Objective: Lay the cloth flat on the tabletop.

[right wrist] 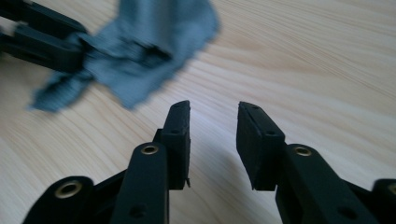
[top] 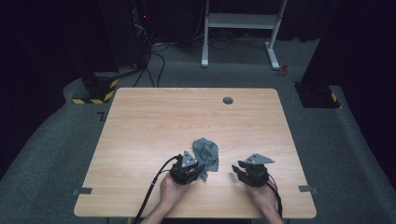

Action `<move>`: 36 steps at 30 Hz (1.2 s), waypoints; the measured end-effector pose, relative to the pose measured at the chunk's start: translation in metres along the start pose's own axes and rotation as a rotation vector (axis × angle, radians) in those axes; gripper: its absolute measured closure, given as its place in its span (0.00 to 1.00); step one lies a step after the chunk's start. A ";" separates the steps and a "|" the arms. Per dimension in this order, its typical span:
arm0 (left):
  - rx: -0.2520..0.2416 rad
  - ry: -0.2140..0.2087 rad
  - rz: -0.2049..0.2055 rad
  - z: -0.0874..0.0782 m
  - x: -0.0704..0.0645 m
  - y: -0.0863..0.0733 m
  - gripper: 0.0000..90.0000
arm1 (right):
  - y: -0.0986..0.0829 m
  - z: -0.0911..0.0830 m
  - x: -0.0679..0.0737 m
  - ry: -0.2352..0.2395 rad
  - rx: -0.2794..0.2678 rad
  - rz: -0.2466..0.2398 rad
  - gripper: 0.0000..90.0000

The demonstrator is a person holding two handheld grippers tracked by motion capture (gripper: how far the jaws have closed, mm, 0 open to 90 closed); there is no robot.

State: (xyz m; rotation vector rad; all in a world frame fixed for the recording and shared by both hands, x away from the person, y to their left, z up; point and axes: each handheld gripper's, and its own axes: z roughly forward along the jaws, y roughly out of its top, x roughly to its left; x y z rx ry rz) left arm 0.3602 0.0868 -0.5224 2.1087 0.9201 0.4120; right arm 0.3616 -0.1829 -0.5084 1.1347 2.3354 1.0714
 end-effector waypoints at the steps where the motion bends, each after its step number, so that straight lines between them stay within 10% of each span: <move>1: -0.002 -0.013 -0.014 0.000 0.000 0.000 0.83 | 0.005 0.006 0.005 0.015 0.006 -0.017 0.74; 10: -0.010 -0.004 -0.020 -0.005 0.000 -0.002 0.92 | 0.020 0.042 0.032 0.068 0.040 -0.054 0.75; 23: 0.005 0.084 -0.023 -0.026 0.015 -0.017 0.94 | 0.016 0.034 0.035 0.025 0.063 -0.155 0.99; 29: 0.015 0.153 -0.014 -0.034 0.019 -0.025 0.78 | 0.009 0.024 0.027 0.015 0.070 -0.145 0.99; 36: -0.004 0.076 0.038 -0.026 0.003 -0.007 0.62 | 0.011 0.024 0.028 0.024 0.047 -0.119 0.79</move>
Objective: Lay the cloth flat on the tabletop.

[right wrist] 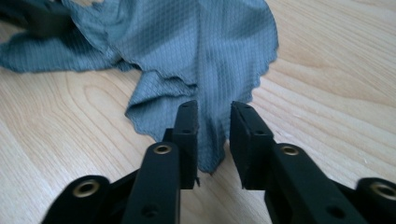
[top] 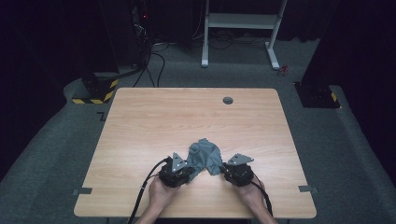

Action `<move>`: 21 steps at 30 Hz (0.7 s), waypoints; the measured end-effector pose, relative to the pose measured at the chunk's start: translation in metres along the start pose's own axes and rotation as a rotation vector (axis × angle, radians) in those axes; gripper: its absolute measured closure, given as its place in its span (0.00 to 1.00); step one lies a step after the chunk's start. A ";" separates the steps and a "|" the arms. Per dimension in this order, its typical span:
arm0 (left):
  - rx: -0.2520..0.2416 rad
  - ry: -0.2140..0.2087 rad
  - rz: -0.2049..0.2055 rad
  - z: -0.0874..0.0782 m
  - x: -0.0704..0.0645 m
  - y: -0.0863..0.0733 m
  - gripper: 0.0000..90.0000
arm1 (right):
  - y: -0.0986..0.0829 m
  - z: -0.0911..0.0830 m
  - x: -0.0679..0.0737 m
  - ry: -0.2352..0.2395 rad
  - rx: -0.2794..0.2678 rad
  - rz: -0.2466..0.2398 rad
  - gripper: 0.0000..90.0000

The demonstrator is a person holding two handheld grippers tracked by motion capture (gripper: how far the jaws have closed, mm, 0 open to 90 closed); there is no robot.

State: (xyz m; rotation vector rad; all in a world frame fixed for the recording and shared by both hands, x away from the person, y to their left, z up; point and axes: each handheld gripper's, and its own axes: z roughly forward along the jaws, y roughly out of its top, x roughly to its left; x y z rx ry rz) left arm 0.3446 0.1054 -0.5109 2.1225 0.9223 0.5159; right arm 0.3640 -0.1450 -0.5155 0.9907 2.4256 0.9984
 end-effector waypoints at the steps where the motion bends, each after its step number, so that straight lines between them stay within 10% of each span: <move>1: 0.003 -0.008 0.005 0.003 -0.003 0.003 0.61 | 0.001 0.000 0.001 0.002 -0.002 0.001 0.79; 7: 0.057 -0.006 0.016 0.025 -0.011 0.016 0.63 | 0.003 0.007 0.004 0.014 0.006 0.000 0.85; 11: 0.068 0.003 0.014 0.030 -0.009 0.019 0.83 | 0.003 0.007 0.003 0.010 0.011 -0.012 0.97; 21: 0.045 0.027 -0.019 0.004 0.016 0.021 0.96 | 0.000 0.001 -0.003 -0.011 0.023 -0.012 1.00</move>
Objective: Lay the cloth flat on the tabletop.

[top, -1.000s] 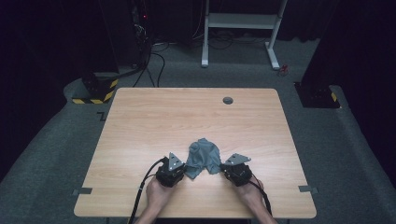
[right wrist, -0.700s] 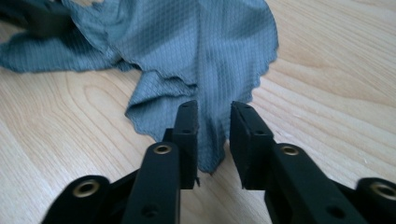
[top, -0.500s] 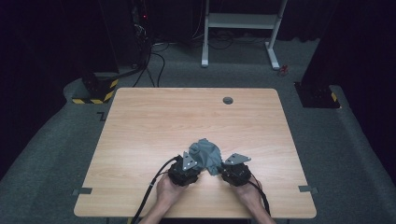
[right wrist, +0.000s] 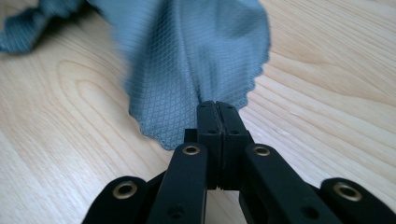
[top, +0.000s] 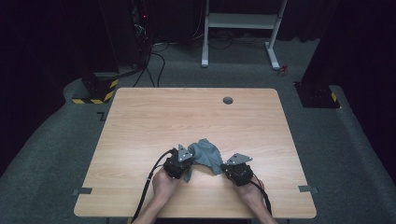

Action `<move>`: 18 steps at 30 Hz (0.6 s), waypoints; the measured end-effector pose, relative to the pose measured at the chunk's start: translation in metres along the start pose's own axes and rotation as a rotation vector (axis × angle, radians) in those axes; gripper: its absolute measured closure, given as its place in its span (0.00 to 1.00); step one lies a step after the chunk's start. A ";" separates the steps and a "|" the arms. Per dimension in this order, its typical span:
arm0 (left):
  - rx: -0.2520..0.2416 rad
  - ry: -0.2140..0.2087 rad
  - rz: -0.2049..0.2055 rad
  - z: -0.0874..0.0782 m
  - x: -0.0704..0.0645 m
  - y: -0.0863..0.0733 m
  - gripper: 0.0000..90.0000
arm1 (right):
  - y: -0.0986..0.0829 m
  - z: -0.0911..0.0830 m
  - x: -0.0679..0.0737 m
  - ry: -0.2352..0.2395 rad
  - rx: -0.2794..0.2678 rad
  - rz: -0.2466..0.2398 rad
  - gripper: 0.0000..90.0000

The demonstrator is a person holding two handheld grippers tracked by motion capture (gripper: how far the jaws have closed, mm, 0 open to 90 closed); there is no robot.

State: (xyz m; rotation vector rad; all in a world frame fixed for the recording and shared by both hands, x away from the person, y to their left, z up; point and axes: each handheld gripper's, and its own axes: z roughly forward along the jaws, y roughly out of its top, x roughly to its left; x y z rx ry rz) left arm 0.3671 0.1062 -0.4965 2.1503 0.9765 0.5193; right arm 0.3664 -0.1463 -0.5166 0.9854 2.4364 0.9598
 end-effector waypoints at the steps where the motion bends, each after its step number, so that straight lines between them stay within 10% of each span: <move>1: -0.006 0.008 -0.012 -0.003 0.004 -0.002 0.96 | 0.000 0.000 0.000 0.000 0.000 0.000 1.00; 13: 0.009 -0.123 -0.012 -0.020 0.002 -0.023 0.89 | -0.010 -0.015 -0.014 -0.034 0.007 0.021 0.99; 18: -0.030 -0.110 -0.029 -0.026 0.005 -0.022 0.74 | -0.008 -0.021 -0.009 -0.008 -0.038 0.024 0.87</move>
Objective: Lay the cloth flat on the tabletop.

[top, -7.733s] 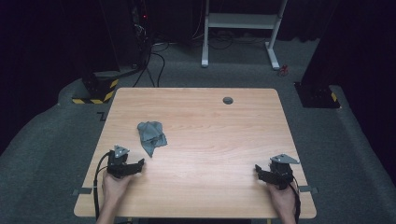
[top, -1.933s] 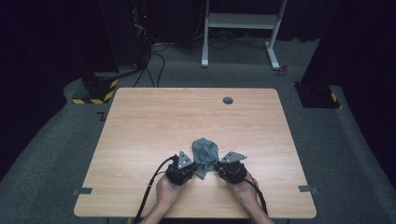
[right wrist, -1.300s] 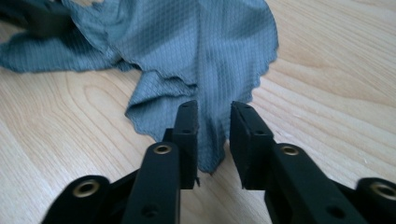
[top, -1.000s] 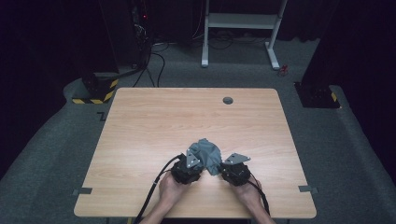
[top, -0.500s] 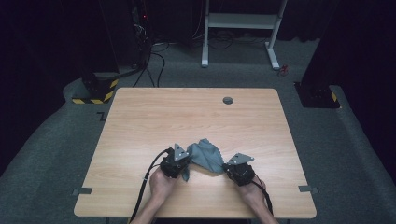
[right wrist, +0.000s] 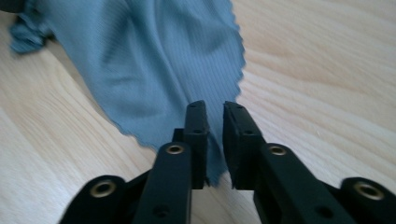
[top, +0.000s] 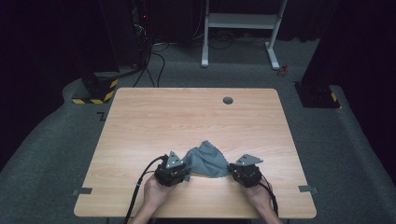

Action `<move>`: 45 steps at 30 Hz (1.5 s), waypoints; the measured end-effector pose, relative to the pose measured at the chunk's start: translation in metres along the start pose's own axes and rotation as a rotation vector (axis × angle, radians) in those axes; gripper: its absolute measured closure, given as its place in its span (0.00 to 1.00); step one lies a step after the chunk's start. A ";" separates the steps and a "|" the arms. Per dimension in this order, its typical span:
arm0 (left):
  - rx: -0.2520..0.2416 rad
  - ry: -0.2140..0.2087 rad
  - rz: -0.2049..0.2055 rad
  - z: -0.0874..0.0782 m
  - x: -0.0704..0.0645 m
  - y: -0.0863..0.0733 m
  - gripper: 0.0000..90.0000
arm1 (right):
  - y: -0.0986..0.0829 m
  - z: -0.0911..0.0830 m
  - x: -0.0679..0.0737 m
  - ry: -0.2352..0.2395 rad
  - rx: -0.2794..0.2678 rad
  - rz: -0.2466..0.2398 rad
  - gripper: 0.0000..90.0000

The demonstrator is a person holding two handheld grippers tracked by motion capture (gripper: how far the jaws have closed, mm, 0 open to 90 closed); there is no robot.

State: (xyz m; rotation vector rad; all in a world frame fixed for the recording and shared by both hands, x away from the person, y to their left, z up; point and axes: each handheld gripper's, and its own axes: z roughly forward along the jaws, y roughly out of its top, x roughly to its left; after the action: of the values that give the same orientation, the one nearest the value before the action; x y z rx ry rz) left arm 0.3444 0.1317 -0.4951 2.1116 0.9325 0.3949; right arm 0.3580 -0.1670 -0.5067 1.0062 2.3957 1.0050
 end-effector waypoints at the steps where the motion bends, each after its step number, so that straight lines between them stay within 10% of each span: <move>1: -0.012 0.002 -0.012 -0.002 0.002 0.001 0.73 | 0.001 0.000 0.001 0.006 -0.005 0.002 0.86; 6: -0.026 0.043 -0.054 -0.007 0.014 0.002 0.69 | 0.011 0.011 0.011 0.026 -0.001 -0.012 0.82; 10: 0.072 0.069 -0.090 0.008 0.026 -0.002 0.66 | 0.014 0.023 0.016 0.026 0.032 -0.022 0.83; 17: 0.108 0.093 -0.108 0.023 0.030 -0.004 0.67 | 0.008 0.020 0.012 0.031 0.052 -0.032 0.99; 28: 0.123 0.071 -0.098 0.024 0.030 0.000 0.74 | -0.005 0.008 -0.003 -0.011 0.053 -0.009 0.99; 33: 0.125 0.041 -0.064 0.025 0.031 0.005 0.98 | -0.004 0.008 -0.004 -0.011 0.052 -0.006 0.99; 39: 0.024 0.098 -0.015 0.010 0.032 0.026 0.99 | -0.005 0.006 -0.006 -0.017 0.041 -0.002 0.99; 45: 0.070 0.015 -0.016 0.020 0.027 0.022 0.91 | -0.005 0.006 -0.009 -0.022 0.061 0.022 0.93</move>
State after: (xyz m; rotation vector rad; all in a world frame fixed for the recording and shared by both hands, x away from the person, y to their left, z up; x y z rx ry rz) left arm 0.3845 0.1312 -0.4921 2.1661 0.9847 0.3756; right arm 0.3650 -0.1727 -0.5144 1.0619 2.4157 0.9279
